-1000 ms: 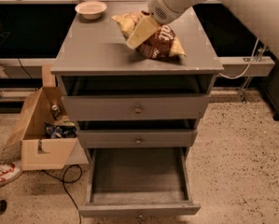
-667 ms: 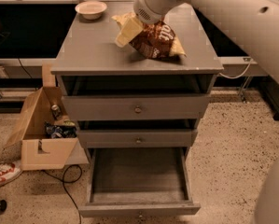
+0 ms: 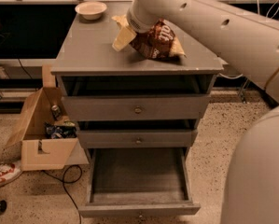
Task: Place brown chip bag into bottom drawer
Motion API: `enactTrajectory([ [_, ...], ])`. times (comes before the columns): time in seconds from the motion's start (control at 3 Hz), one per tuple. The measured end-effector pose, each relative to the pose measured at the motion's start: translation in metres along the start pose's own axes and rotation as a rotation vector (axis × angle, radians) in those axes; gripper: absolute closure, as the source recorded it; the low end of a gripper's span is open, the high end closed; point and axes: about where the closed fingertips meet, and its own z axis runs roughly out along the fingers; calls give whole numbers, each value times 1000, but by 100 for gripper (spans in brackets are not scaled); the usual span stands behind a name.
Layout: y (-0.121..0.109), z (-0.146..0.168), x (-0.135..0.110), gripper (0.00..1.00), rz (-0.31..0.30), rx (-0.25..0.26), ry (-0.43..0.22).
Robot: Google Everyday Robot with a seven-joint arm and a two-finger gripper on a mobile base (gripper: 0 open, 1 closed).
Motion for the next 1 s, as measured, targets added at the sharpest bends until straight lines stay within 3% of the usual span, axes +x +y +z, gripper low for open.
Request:
enactTrajectory([
  [0.33,-2,16,12,0,33,25,10],
  [1.0,-14,24,21,43,111,52,-49],
])
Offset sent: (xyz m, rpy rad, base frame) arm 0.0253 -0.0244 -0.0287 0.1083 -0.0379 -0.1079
